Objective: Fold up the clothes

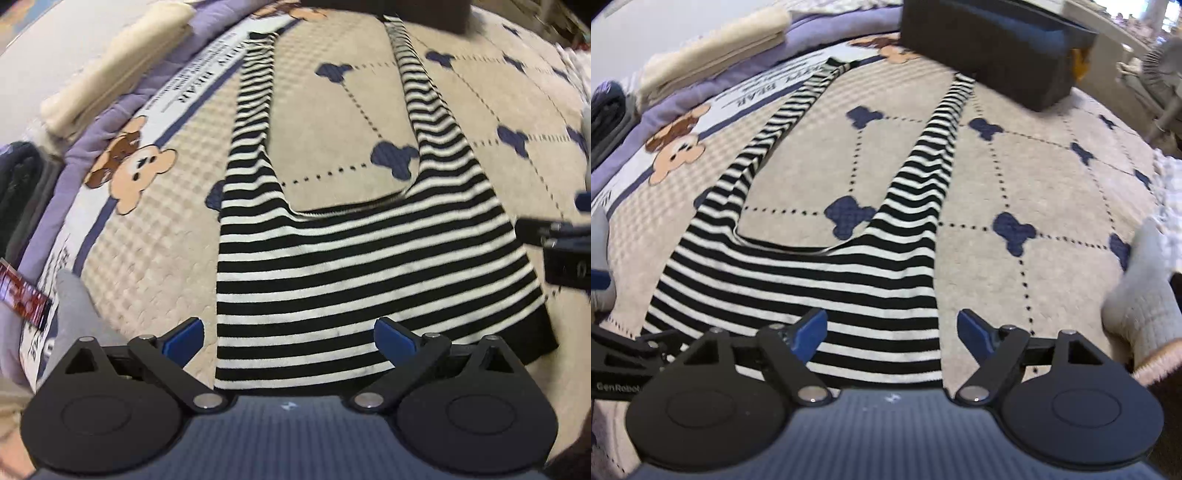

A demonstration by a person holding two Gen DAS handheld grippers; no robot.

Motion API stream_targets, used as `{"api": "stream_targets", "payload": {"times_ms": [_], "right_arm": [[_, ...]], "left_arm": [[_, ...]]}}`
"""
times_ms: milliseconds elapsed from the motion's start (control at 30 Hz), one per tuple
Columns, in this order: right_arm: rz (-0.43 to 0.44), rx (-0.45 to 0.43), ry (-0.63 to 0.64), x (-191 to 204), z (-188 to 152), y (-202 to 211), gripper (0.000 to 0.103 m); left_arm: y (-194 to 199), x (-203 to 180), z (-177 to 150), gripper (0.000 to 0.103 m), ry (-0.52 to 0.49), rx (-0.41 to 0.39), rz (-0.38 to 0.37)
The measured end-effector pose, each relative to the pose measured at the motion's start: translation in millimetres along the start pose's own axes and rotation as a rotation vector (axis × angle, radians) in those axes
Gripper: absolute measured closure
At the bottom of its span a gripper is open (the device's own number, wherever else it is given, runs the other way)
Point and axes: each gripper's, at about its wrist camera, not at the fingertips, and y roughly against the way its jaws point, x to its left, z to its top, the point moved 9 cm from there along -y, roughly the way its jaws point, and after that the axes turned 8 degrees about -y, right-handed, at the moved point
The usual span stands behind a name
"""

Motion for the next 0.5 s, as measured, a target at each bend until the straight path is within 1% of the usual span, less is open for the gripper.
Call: {"api": "stream_targets", "payload": {"times_ms": [33, 133, 267, 500], "right_arm": [[-0.027, 0.002, -0.013, -2.4, -1.4, 2.3, 0.023], [-0.040, -0.007, -0.020, -4.7, -4.4, 7.6, 0.022], [-0.026, 0.006, -0.011, -4.3, -7.9, 6.7, 0.022], [-0.008, 0.018, 0.018, 1.6, -14.5, 6.8, 0.022]], "left_arm": [[5.4, -2.9, 0.8, 0.004, 0.002, -0.007, -0.001], [13.0, -7.6, 1.0, 0.004, 0.008, -0.012, -0.009], [15.1, -18.8, -2.2, 0.004, -0.007, 0.026, -0.051], [14.8, -20.7, -12.6, 0.004, -0.018, 0.061, -0.054]]}}
